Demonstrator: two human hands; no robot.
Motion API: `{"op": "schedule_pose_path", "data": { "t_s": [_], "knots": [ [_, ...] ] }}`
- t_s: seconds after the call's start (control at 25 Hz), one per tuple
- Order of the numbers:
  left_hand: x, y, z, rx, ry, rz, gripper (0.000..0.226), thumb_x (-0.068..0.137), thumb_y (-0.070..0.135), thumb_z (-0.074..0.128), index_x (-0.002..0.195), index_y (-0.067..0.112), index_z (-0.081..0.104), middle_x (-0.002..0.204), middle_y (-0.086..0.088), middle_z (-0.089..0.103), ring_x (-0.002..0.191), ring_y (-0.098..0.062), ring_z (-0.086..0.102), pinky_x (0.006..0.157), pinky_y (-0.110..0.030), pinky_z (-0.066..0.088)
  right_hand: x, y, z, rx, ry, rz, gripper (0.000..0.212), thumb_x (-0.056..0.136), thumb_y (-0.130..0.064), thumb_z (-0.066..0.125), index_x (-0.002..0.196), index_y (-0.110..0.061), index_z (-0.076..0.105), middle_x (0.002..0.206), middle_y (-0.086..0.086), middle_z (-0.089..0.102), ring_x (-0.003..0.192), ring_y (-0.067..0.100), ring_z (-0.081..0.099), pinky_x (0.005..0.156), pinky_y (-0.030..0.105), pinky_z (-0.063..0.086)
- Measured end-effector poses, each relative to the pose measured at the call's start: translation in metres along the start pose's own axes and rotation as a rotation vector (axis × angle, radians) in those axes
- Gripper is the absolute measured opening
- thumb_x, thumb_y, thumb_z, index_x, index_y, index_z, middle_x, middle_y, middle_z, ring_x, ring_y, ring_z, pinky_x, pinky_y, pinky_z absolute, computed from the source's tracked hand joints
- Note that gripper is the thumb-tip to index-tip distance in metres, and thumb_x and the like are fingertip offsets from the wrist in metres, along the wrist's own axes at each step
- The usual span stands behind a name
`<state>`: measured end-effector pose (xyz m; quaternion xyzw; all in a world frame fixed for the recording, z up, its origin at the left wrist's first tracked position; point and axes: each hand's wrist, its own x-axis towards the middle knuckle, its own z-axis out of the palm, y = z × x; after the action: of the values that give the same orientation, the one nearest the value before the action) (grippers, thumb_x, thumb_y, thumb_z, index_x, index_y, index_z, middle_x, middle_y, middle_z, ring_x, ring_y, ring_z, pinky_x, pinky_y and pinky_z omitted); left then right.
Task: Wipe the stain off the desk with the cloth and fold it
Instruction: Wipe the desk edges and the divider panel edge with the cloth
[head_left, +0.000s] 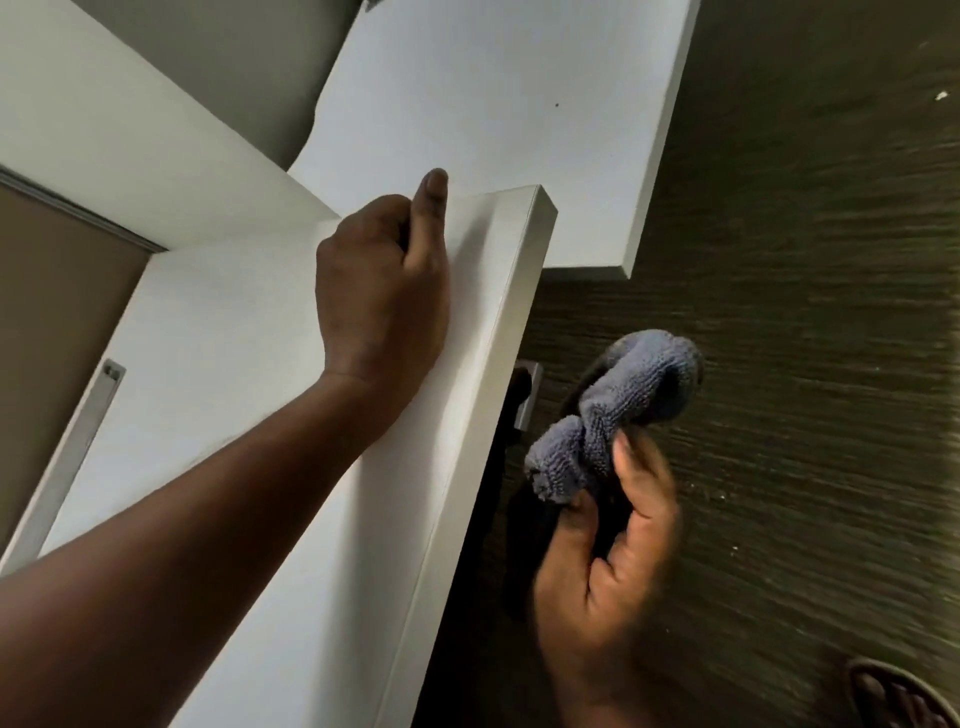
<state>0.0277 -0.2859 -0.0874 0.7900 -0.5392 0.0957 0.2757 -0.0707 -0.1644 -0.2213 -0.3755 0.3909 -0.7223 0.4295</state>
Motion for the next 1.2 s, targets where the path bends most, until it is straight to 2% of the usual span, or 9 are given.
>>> {"op": "schedule_pose_path", "data": {
  "t_s": [0.08, 0.2, 0.32, 0.44, 0.6, 0.68, 0.76, 1.0, 1.2],
  "knots": [
    [0.000, 0.001, 0.001, 0.033, 0.002, 0.011, 0.058, 0.095, 0.042, 0.042, 0.046, 0.021, 0.020, 0.038, 0.011, 0.036, 0.042, -0.012, 0.027, 0.044, -0.029, 0.016, 0.000, -0.009, 0.006, 0.059, 0.051, -0.008, 0.031, 0.098, -0.018, 0.049, 0.129, -0.021, 0.051, 0.139, -0.011, 0.047, 0.127, 0.020, 0.050, 0.103, 0.027, 0.042],
    [0.001, 0.002, 0.000, 0.093, 0.004, 0.020, 0.057, 0.096, 0.040, 0.040, 0.047, 0.019, 0.021, 0.038, 0.012, 0.039, 0.042, -0.012, 0.029, 0.049, -0.035, 0.013, -0.008, -0.029, 0.014, 0.027, 0.095, 0.039, 0.027, 0.095, -0.017, 0.054, 0.122, -0.016, 0.056, 0.134, -0.003, 0.053, 0.122, 0.025, 0.054, 0.098, 0.026, 0.044],
    [0.000, 0.001, -0.001, 0.093, -0.017, 0.021, 0.056, 0.097, 0.039, 0.039, 0.048, 0.019, 0.020, 0.038, 0.014, 0.039, 0.042, -0.010, 0.029, 0.043, -0.030, 0.017, -0.027, -0.047, 0.020, 0.011, 0.119, 0.101, 0.028, 0.093, -0.021, 0.058, 0.120, -0.021, 0.061, 0.128, -0.001, 0.058, 0.114, 0.024, 0.060, 0.090, 0.027, 0.049],
    [-0.001, 0.004, 0.000, 0.091, 0.006, 0.015, 0.056, 0.097, 0.039, 0.040, 0.048, 0.019, 0.021, 0.038, 0.013, 0.039, 0.042, -0.012, 0.028, 0.041, -0.027, 0.018, -0.032, -0.049, 0.017, -0.011, 0.032, 0.106, 0.027, 0.092, -0.026, 0.060, 0.119, -0.028, 0.064, 0.122, -0.005, 0.061, 0.108, 0.016, 0.063, 0.089, 0.021, 0.048],
    [-0.001, 0.003, -0.001, 0.110, 0.001, 0.016, 0.056, 0.097, 0.039, 0.039, 0.049, 0.016, 0.023, 0.040, 0.007, 0.039, 0.044, -0.013, 0.029, 0.046, -0.033, 0.017, -0.006, -0.048, 0.022, 0.005, -0.010, 0.133, 0.025, 0.086, -0.019, 0.067, 0.110, -0.019, 0.073, 0.113, 0.001, 0.066, 0.105, 0.017, 0.065, 0.089, 0.022, 0.049],
    [0.000, 0.003, -0.002, 0.118, 0.004, 0.010, 0.055, 0.097, 0.038, 0.040, 0.049, 0.015, 0.024, 0.039, -0.001, 0.029, 0.043, -0.013, 0.029, 0.051, -0.035, 0.011, 0.028, -0.041, 0.031, 0.002, -0.021, 0.131, 0.023, 0.084, -0.012, 0.068, 0.108, -0.011, 0.072, 0.110, 0.005, 0.065, 0.106, 0.009, 0.062, 0.092, 0.016, 0.046],
    [0.000, 0.006, -0.002, 0.131, 0.001, 0.008, 0.055, 0.097, 0.036, 0.041, 0.049, 0.015, 0.025, 0.041, 0.001, 0.024, 0.043, -0.012, 0.029, 0.048, -0.033, 0.013, 0.053, -0.035, 0.037, -0.005, -0.036, 0.130, 0.024, 0.084, -0.010, 0.067, 0.108, -0.006, 0.070, 0.109, 0.010, 0.064, 0.106, 0.010, 0.062, 0.093, 0.017, 0.046],
    [-0.003, 0.008, -0.003, 0.110, -0.015, -0.005, 0.054, 0.098, 0.036, 0.040, 0.050, 0.018, 0.023, 0.041, 0.000, 0.024, 0.043, -0.011, 0.029, 0.044, -0.027, 0.019, 0.012, -0.073, 0.030, -0.018, -0.039, 0.271, 0.026, 0.078, -0.021, 0.071, 0.103, -0.029, 0.075, 0.102, -0.007, 0.067, 0.094, 0.004, 0.066, 0.083, 0.011, 0.048],
    [-0.002, 0.010, -0.004, 0.121, -0.027, -0.007, 0.052, 0.099, 0.034, 0.039, 0.052, 0.017, 0.022, 0.044, 0.001, 0.018, 0.044, -0.013, 0.025, 0.044, -0.024, 0.018, 0.115, -0.025, 0.057, 0.042, -0.016, 0.366, 0.026, 0.085, -0.002, 0.067, 0.111, -0.008, 0.069, 0.107, 0.005, 0.067, 0.104, 0.011, 0.063, 0.093, 0.019, 0.048]
  ]
}}
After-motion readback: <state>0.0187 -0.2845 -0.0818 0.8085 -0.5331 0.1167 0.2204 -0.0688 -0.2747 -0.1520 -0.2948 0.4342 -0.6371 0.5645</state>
